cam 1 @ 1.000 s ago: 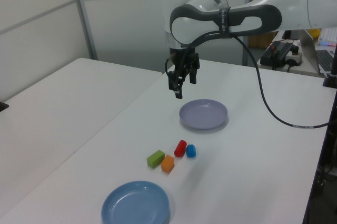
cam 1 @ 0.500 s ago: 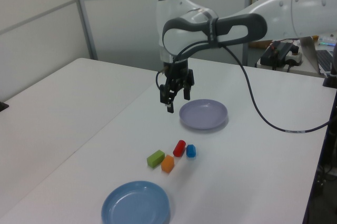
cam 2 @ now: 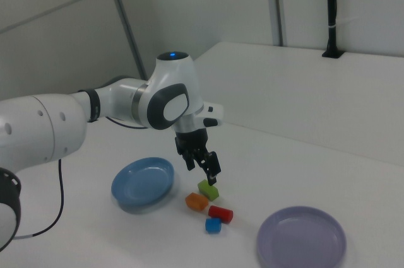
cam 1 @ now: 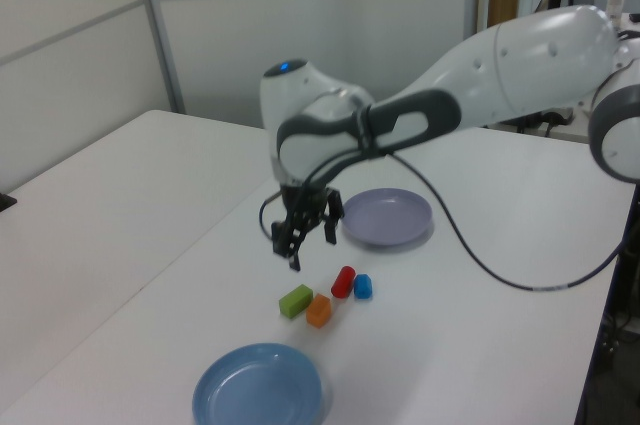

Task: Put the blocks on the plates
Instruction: 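Lower the open gripper down onto the green block, then grasp the green block and carry it onto the light blue plate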

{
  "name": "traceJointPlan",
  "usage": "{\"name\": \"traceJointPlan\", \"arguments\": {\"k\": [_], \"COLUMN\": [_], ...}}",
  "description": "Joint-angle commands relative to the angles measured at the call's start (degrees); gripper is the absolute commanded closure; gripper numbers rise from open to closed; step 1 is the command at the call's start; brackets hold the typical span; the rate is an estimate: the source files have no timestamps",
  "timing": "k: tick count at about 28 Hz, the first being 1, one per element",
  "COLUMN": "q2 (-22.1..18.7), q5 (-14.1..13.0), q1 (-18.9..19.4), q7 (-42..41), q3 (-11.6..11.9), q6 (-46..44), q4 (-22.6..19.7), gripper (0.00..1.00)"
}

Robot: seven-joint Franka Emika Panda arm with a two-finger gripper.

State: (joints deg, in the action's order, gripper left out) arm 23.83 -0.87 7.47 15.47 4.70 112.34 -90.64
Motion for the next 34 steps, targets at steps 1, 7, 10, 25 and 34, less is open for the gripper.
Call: {"name": "traceJointPlan", "arguments": {"k": [1, 7, 10, 25, 34], "q2": [4.0, 6.9, 8.2, 8.6, 8.7], "q5": [4.1, 6.4, 6.6, 6.8, 7.4], "q1": [2.3, 2.6, 2.7, 3.0, 3.0], "q7": [5.0, 8.1, 8.1, 8.3, 8.3], "q3": [0.7, 0.7, 0.7, 0.7, 0.7], "q6": [4.5, 7.8, 8.4, 8.3, 8.3], "q4": [0.7, 0.7, 0.7, 1.1, 1.1], "gripper": [0.0, 0.0, 0.0, 0.0, 0.0]}}
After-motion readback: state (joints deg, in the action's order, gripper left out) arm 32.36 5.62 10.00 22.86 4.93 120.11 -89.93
